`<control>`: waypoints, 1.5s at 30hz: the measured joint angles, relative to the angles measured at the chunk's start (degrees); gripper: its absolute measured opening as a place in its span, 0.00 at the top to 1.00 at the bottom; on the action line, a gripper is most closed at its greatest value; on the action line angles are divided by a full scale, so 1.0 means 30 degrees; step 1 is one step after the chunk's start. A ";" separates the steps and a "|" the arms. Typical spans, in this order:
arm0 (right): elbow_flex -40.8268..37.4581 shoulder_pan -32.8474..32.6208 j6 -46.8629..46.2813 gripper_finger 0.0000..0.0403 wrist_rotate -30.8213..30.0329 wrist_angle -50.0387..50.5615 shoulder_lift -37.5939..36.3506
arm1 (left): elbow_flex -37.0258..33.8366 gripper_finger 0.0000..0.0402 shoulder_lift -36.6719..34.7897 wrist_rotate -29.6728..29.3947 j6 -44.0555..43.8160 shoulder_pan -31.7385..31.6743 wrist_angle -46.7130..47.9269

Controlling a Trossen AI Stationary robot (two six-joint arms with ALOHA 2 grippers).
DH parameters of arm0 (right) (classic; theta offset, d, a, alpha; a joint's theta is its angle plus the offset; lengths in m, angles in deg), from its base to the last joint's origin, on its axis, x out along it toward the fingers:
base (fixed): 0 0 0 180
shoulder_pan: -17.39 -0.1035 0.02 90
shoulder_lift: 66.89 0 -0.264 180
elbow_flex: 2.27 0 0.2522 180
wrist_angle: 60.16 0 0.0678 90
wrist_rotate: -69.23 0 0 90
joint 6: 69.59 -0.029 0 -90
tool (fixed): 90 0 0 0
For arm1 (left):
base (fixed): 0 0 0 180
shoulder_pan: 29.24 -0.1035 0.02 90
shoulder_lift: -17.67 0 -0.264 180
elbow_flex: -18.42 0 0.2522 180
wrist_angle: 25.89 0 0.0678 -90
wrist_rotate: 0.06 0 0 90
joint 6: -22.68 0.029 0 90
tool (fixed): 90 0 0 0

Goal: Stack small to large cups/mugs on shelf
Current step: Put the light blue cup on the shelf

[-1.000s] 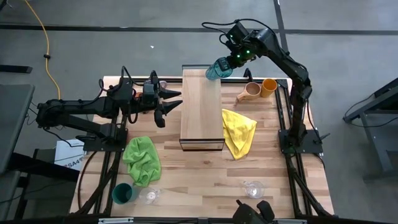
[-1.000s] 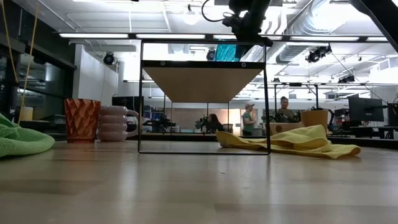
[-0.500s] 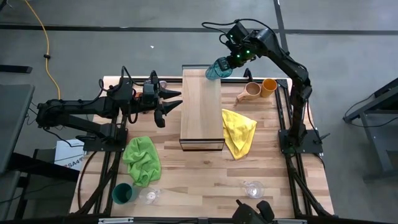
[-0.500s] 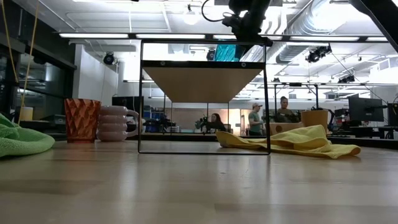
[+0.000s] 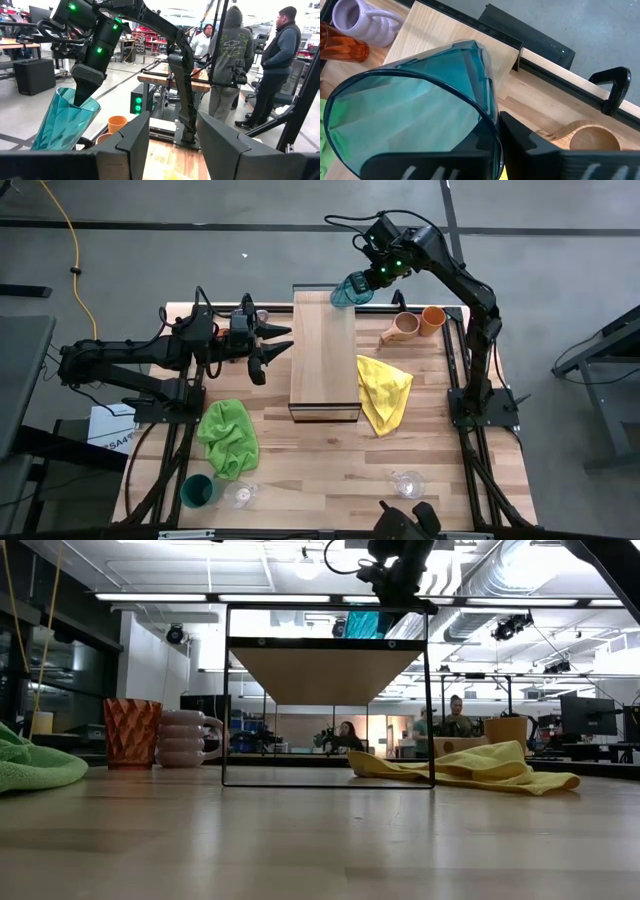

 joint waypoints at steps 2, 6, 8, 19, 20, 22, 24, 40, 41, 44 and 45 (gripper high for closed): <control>0.0000 0.0000 0.0003 0.94 0.0000 0.0000 0.0000 | 0.0002 0.63 0.0000 0.0000 -0.0005 0.0000 0.0003; 0.0000 0.0000 0.0029 0.87 0.0000 -0.0038 -0.0007 | 0.0004 0.63 0.0000 0.0000 -0.0007 0.0000 -0.0004; 0.0000 0.0000 0.0044 0.84 -0.0007 -0.0224 -0.0007 | 0.0002 0.63 0.0000 0.0000 -0.0001 0.0000 -0.0004; 0.0000 0.0000 -0.0118 0.83 -0.0007 -0.2123 -0.0007 | 0.0000 0.63 0.0000 0.0001 0.0000 0.0000 -0.0004; 0.0000 0.0000 -0.0142 0.83 0.0000 -0.2244 -0.0007 | 0.0000 0.63 0.0000 0.0000 -0.0007 0.0000 -0.0004; 0.0000 0.0000 -0.0299 0.83 -0.0078 -0.2379 -0.0007 | 0.0001 0.63 0.0000 0.0000 0.0000 0.0000 -0.0003; 0.0000 0.0000 -0.0364 0.83 -0.0463 -0.2650 -0.0007 | 0.0004 0.63 0.0000 0.0004 0.0000 0.0000 -0.0004; 0.0000 0.0007 -0.0641 0.83 -0.0605 -0.4080 -0.0007 | 0.0000 0.63 0.0000 0.0007 0.0000 0.0000 0.0003; 0.0000 0.0007 -0.0641 0.83 -0.0604 -0.4243 -0.0007 | 0.0000 0.63 0.0000 0.0000 0.0000 0.0000 0.0002; 0.0000 0.0007 -0.0812 0.83 -0.0627 -0.4392 -0.0007 | 0.0005 0.63 -0.0007 0.0000 0.0000 0.0000 -0.0004; 0.0000 0.0007 -0.0871 0.83 -0.0740 -0.4413 -0.0007 | 0.0002 0.63 -0.0002 0.0000 0.0000 0.0000 -0.0004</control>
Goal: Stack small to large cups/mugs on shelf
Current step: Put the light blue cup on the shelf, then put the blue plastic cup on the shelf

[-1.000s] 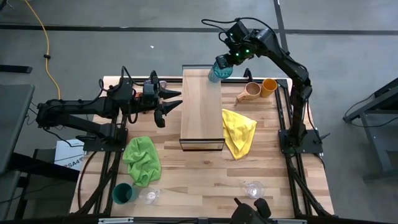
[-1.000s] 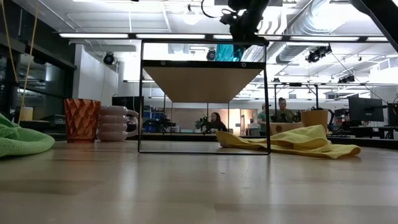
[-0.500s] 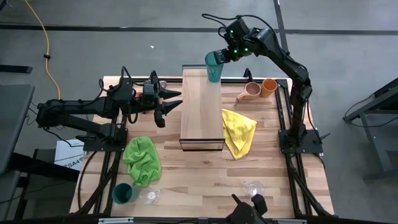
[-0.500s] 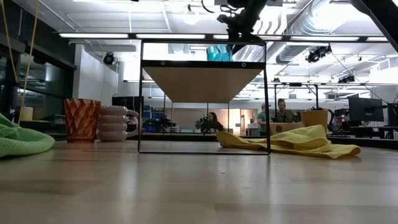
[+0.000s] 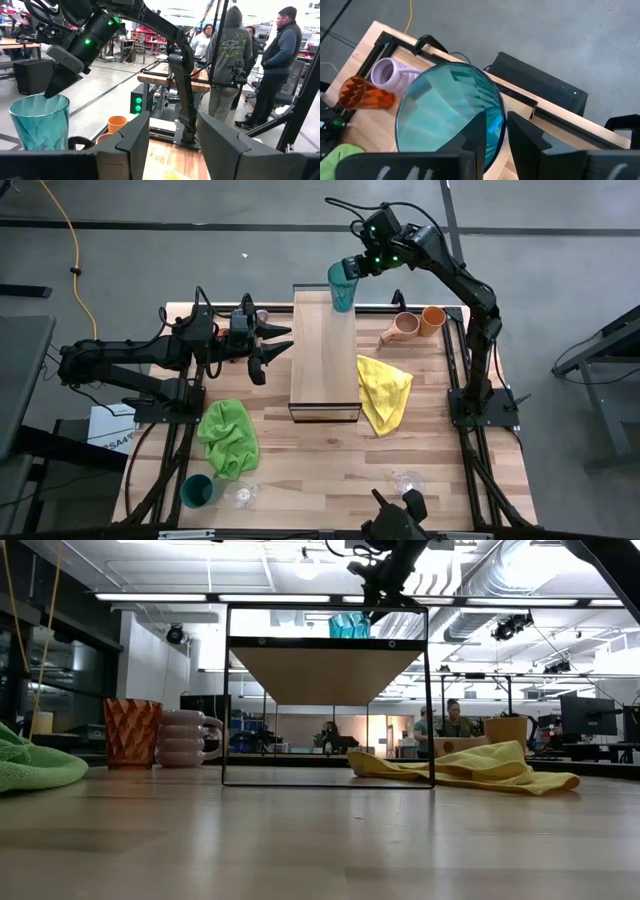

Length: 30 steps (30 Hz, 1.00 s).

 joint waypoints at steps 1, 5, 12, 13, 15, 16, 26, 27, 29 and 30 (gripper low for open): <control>0.0000 0.0000 -0.0054 0.83 -0.0226 -0.0003 0.0000 | -0.0001 0.63 -0.0001 0.0002 0.0000 0.0000 0.0006; 0.0000 0.0000 -0.0047 0.83 -0.0775 -0.0186 0.0000 | 0.0000 0.63 0.0000 0.0002 0.0000 0.0000 0.0005; 0.0000 0.0000 0.0259 0.83 -0.0790 -0.1325 0.0000 | -0.0002 0.63 -0.0005 0.0000 0.0000 0.0000 0.0007; 0.0000 0.0000 0.0306 0.83 -0.0795 -0.1433 0.0000 | -0.0001 0.63 -0.0003 0.0000 0.0000 0.0000 0.0007; 0.0000 0.0029 0.0611 0.83 -0.0916 -0.1740 0.0000 | -0.0001 0.63 -0.0001 0.0000 0.0002 0.0000 0.0007; 0.0000 0.0036 0.0797 0.83 -0.1060 -0.2032 0.0000 | 0.0001 0.63 -0.0005 0.0003 0.0000 0.0000 0.0007; 0.1173 0.0158 0.7474 0.83 -0.2183 -0.2124 -0.0912 | -0.0002 0.63 -0.0003 0.0005 0.0007 0.0000 0.0007; 0.0813 0.0128 0.8165 0.83 -0.2356 -0.1490 -0.1427 | 0.0003 0.63 -0.0005 0.0001 0.0007 0.0000 0.0007; -0.0337 0.0087 0.9261 0.83 -0.2769 -0.0299 -0.2639 | -0.0002 0.63 -0.0005 0.0000 0.0007 0.0000 0.0007; -0.1257 0.0095 0.9679 0.83 -0.2833 -0.0077 -0.3415 | -0.0002 0.63 -0.0005 0.0007 0.0007 0.0000 0.0007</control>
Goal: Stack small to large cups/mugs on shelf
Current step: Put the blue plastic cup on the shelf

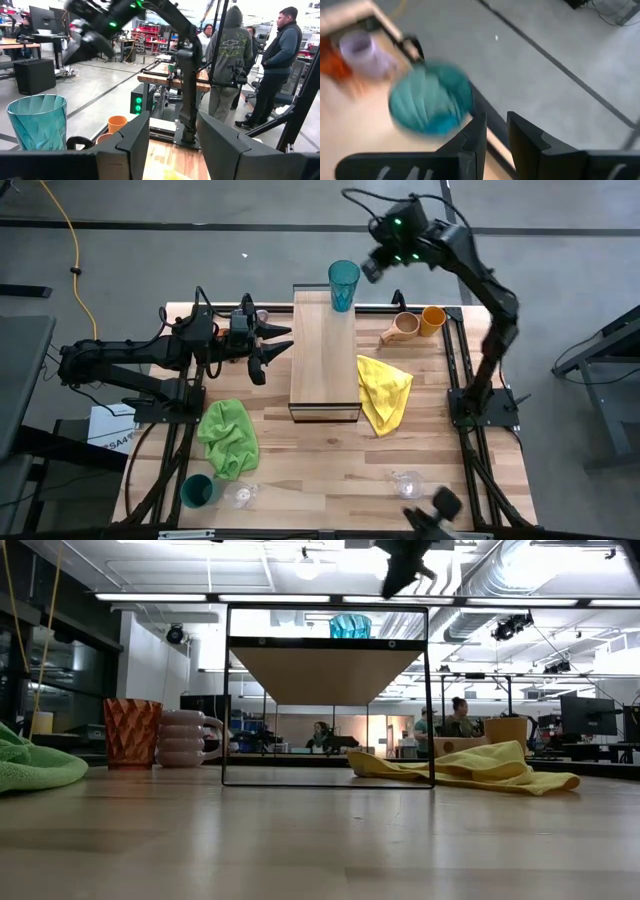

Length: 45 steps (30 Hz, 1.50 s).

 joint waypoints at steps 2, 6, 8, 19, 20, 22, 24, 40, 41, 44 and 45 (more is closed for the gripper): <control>-0.2634 0.0015 0.0616 0.83 -0.0008 -0.0104 -0.1920 | 0.0000 0.63 0.0000 -0.0007 0.0000 0.0000 0.0000; -0.9845 0.0017 0.0439 0.83 0.1189 -0.3144 -0.7879 | 0.0006 0.63 0.0000 0.0000 0.0007 0.0000 0.0000; -1.3788 -0.0078 -0.0473 0.83 0.2268 -0.4939 -1.1135 | 0.0000 0.63 0.0000 -0.0003 0.0007 0.0000 0.0000; -2.6826 -0.2066 -0.4316 0.83 0.7828 -1.9365 -2.2077 | 0.0007 0.63 -0.0115 0.0001 -0.0069 0.0000 0.0087; -2.7477 -0.2289 -0.4385 0.83 0.8091 -2.0598 -2.2338 | 0.0007 0.63 -0.0172 0.0001 -0.0174 0.0000 0.0221; -2.8479 -0.2754 -0.4386 0.83 0.8378 -2.2295 -2.2646 | 0.0007 0.63 -0.0225 0.0001 -0.0524 0.0000 0.0776; -2.9182 -0.3205 -0.4290 0.83 0.8478 -2.3372 -2.2791 | 0.0000 0.63 -0.0463 0.0004 -0.0792 0.0000 0.2000; -2.9590 -0.5996 -0.4063 0.83 0.8054 -2.3514 -2.2599 | -0.4020 0.63 -0.2944 0.0919 -0.2074 0.0000 0.0096; -2.9590 -0.6075 -0.4025 0.83 0.7957 -2.3509 -2.2594 | -0.4429 0.63 -0.3153 0.0969 -0.2383 0.0005 -0.0461; -2.9590 -0.6113 -0.3911 0.83 0.7908 -2.3510 -2.2594 | -0.4874 0.63 -0.3582 0.1160 -0.2710 0.0036 -0.1582; -2.9590 -0.6113 -0.3937 0.83 0.7908 -2.3509 -2.2594 | -0.4874 0.63 -0.3668 0.1166 -0.2703 0.0036 -0.1577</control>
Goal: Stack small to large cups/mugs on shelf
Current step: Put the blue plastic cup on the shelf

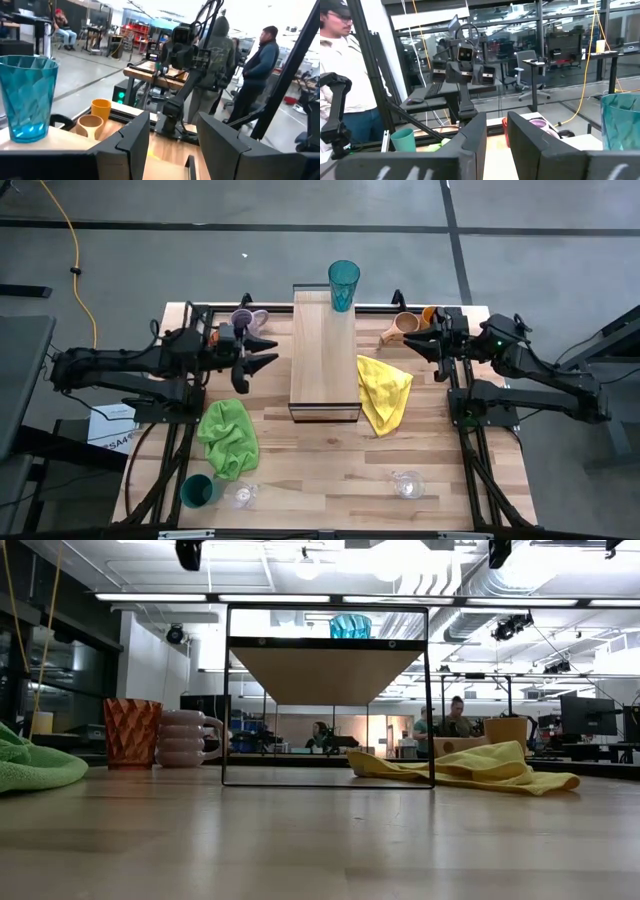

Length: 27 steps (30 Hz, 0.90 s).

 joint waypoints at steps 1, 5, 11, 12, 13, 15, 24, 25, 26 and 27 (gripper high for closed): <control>0.0000 0.0000 -0.0004 0.83 0.0000 0.0000 0.0000 | 0.0012 0.63 -0.0063 -0.0012 0.0175 -0.0012 0.0029; 0.0007 0.0000 -0.0436 0.83 0.0000 -0.0006 -0.0029 | 0.0263 0.63 -0.0326 -0.0308 0.1415 -0.0036 -0.0033; 0.0007 0.0007 -0.0448 0.83 0.0073 0.0000 -0.0029 | 0.0675 0.63 -0.0336 -0.0609 0.1741 -0.0036 0.0025; 0.0007 0.0007 -0.0456 0.83 0.0073 0.0000 -0.0029 | 0.0710 0.63 -0.0342 -0.0658 0.1744 -0.0036 0.0019; 0.0007 0.0007 -0.0465 0.83 0.0073 0.0007 -0.0029 | 0.0721 0.63 -0.0346 -0.0678 0.1748 -0.0036 0.0013; 0.0007 0.0007 -0.0679 0.83 0.0080 0.0007 -0.0029 | 0.0721 0.63 -0.0339 -0.0679 0.1749 -0.0036 0.0057; 0.0008 0.0007 -0.0950 0.83 0.0146 0.1020 -0.0029 | 0.0721 0.63 -0.0339 -0.1173 0.1778 -0.0036 0.0106; 0.0014 0.0007 -0.0951 0.83 0.0146 0.1154 -0.0029 | 0.0721 0.63 -0.0339 -0.1173 0.1752 -0.0036 0.0106; 0.0011 0.0007 -0.0951 0.83 0.0146 0.1213 -0.0025 | 0.0721 0.63 -0.0339 -0.1173 0.1727 -0.0036 0.0109; 0.0015 0.0007 -0.0951 0.83 0.0146 0.1264 -0.0028 | 0.0721 0.63 -0.0339 -0.1173 0.1724 -0.0036 0.0137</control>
